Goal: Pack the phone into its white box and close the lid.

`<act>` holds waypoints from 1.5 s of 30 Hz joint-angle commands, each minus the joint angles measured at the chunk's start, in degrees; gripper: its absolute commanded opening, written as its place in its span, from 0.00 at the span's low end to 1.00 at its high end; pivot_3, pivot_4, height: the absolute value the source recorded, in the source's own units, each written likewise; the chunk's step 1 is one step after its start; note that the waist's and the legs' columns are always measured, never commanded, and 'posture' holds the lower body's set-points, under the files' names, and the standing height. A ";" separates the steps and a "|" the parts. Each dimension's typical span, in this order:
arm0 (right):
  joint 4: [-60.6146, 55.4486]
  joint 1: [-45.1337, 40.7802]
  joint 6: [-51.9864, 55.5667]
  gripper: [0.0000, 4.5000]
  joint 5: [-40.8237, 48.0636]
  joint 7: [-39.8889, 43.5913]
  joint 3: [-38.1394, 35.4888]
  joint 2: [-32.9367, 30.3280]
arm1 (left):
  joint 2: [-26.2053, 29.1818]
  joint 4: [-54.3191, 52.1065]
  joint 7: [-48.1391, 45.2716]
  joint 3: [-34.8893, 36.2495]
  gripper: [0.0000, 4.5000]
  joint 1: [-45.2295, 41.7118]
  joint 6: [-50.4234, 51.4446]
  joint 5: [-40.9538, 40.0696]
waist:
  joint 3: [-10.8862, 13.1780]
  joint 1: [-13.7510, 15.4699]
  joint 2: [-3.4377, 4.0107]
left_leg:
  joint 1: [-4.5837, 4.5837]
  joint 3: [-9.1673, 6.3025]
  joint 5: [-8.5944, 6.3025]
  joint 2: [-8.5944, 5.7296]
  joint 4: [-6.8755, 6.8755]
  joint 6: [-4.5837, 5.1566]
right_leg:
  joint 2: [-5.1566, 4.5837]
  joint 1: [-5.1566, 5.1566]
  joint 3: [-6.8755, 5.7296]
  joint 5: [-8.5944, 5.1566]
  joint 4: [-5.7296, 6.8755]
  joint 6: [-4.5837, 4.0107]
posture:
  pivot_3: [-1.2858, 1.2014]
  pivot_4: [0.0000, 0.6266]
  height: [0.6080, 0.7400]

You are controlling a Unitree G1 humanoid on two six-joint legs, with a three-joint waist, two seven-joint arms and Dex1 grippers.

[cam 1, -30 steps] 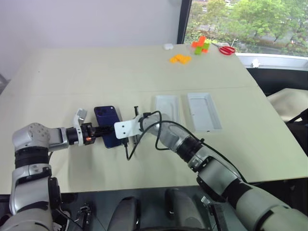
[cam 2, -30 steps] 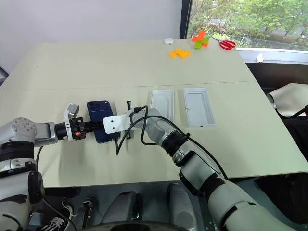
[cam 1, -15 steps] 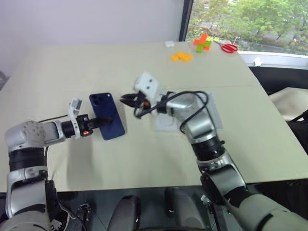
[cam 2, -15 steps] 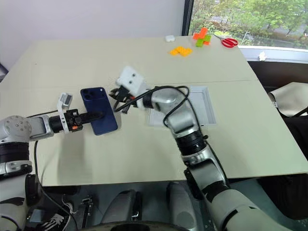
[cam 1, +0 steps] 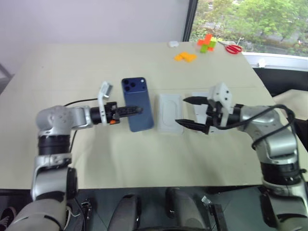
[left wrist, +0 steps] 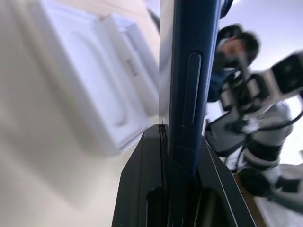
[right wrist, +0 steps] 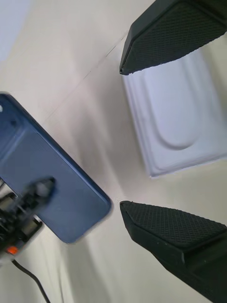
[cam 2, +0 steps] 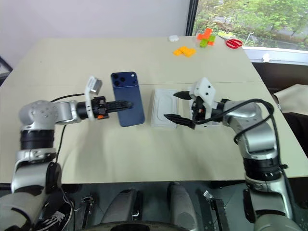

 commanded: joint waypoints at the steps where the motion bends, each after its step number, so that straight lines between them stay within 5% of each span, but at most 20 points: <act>1: -2.17 0.48 0.71 0.99 3.33 -0.96 -2.28 -1.84 | -2.22 10.31 -1.14 0.90 0.00 -7.49 -1.27 0.40 | 0.06 0.01 -0.10 | 0.00 0.03 0.00 0.00 0.02 0.00 | -0.04 0.01 0.03 0.00 0.00 0.01 | 0.52 0.24 1.00; 13: -1.36 2.82 -1.98 0.99 3.20 -2.77 -0.79 -5.02 | -8.01 38.38 -15.75 -12.50 0.00 -22.00 -20.34 17.93 | 0.14 0.26 -0.16 | -0.12 0.04 -0.10 -0.12 -0.04 0.17 | -0.18 -0.07 0.01 0.10 -0.05 -0.13 | 0.52 0.24 1.00; 21: -2.38 5.17 -1.45 0.99 5.44 -2.43 -1.45 -6.86 | -12.58 49.71 -15.87 -7.63 0.00 -27.38 -28.05 21.56 | 0.17 0.22 -0.19 | -0.16 0.04 -0.21 -0.10 -0.02 0.36 | -0.22 -0.07 0.03 0.01 -0.08 0.02 | 0.52 0.24 1.00; 37: -4.28 6.50 -1.98 0.99 5.10 -6.19 -0.46 -6.73 | -16.96 53.76 -16.52 -7.01 0.00 -27.53 -32.52 29.01 | 0.17 0.20 -0.19 | -0.13 0.06 -0.22 -0.10 0.01 0.37 | -0.22 -0.07 0.05 0.01 0.00 0.03 | 0.52 0.24 1.00; 45: -4.58 6.75 -2.91 1.00 4.61 -7.13 0.40 -6.74 | -18.14 53.91 -14.39 -4.98 0.85 -28.00 -34.55 30.35 | 0.17 0.20 -0.19 | -0.08 0.06 -0.22 -0.10 0.02 0.37 | -0.22 -0.04 0.06 0.01 0.03 0.03 | 0.52 0.24 1.00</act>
